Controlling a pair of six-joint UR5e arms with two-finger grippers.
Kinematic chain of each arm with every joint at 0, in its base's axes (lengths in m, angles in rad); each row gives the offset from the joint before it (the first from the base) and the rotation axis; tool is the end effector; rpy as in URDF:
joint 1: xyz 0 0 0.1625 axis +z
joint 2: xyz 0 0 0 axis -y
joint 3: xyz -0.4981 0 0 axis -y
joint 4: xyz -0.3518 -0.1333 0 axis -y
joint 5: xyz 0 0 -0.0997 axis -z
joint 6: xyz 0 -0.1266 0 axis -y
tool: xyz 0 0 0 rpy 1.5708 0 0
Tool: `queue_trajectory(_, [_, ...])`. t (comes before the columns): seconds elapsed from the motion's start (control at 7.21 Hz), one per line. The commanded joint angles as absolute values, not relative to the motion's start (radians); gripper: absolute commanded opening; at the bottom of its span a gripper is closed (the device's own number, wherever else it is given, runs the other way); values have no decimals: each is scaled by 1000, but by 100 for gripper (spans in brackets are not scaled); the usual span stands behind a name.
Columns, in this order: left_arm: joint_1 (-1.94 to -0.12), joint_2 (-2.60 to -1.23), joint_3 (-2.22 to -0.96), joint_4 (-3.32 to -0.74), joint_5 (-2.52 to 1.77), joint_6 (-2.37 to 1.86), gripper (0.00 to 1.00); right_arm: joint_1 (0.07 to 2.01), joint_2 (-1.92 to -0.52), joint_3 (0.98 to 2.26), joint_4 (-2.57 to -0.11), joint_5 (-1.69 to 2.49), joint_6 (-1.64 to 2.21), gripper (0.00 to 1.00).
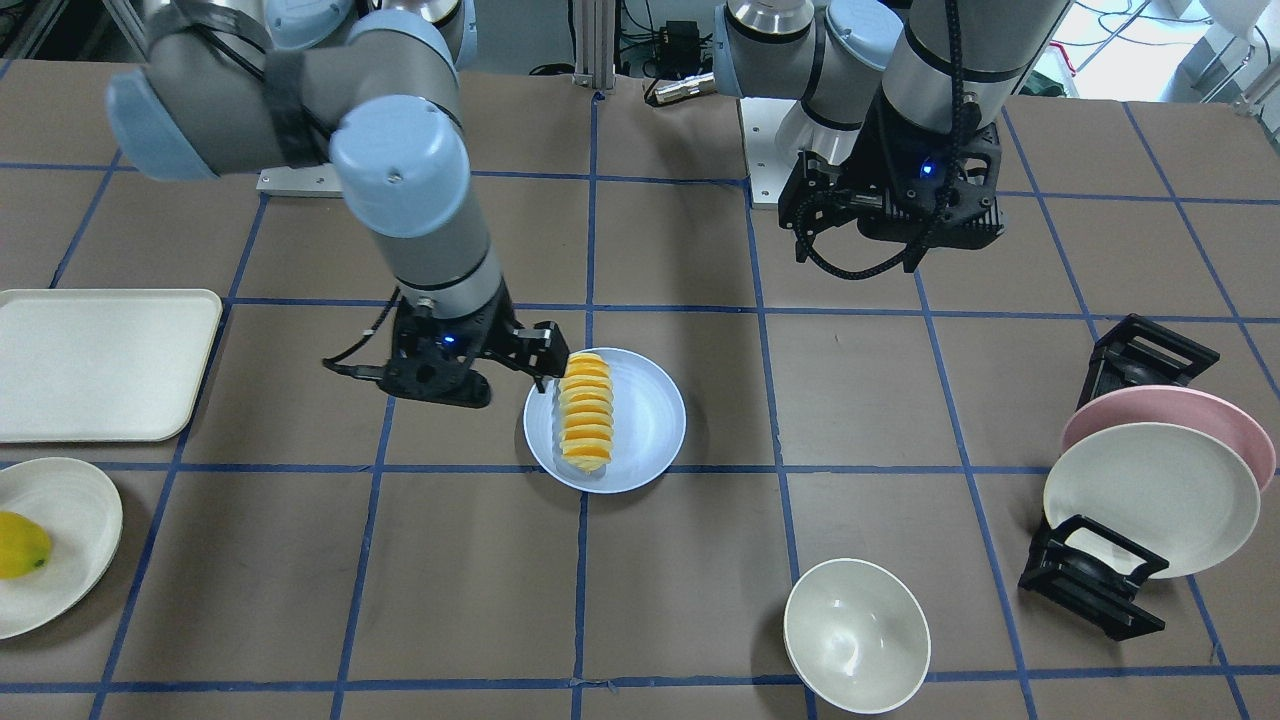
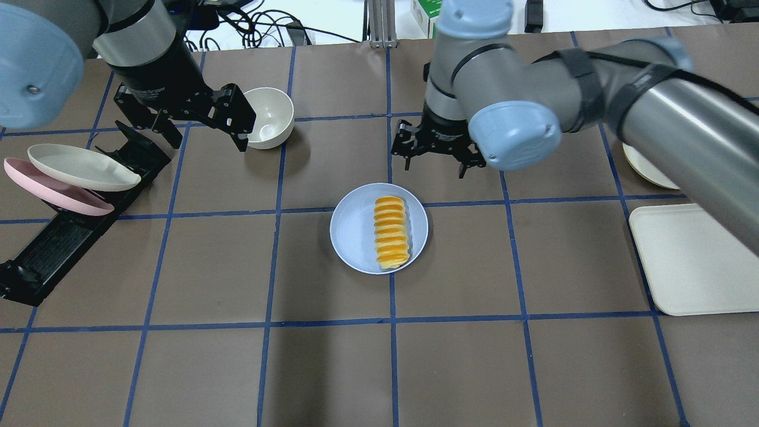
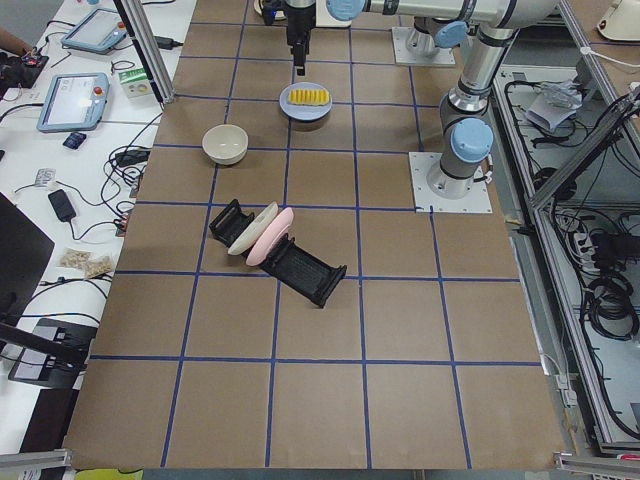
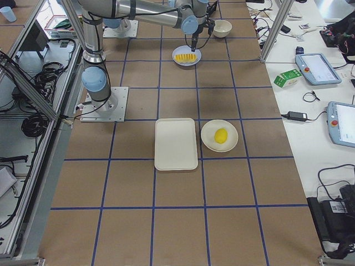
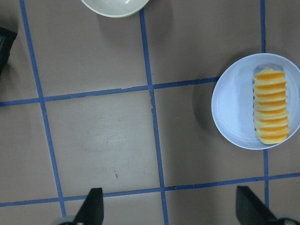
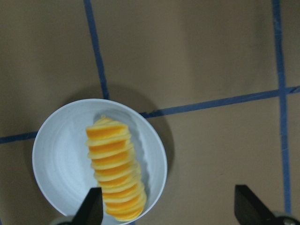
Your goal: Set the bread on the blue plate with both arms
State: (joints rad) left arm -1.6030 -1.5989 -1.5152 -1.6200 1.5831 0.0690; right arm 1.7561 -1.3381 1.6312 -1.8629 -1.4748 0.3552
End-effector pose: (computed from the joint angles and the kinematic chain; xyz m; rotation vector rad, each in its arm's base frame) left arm -0.1466 -0.4581 0.5413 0.1585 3.1255 0.0343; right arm 0.2445 -0.5150 0.4194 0.2588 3.0381 0.0406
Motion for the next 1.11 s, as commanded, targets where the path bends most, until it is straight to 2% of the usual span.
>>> queue_trajectory(0.0, [-1603,-1598,-1516,-1620,1583,69,100,1593,-1472,1618,-1707,-1491,201,100])
queue_trajectory(0.28, [-1603,-1598,-1514,-1620,1583,69,100,1552,-1549,1586,-1594,-1624,181,100])
queue_trajectory(0.55, [-1603,-1598,-1514,-1620,1583,69,100,1566,-1621,1574,-1582,-1593,184,100])
queue_trajectory(0.97, [-1600,-1598,-1516,-1606,1583,68,100,1566,-1626,1578,-1575,-1534,179,100])
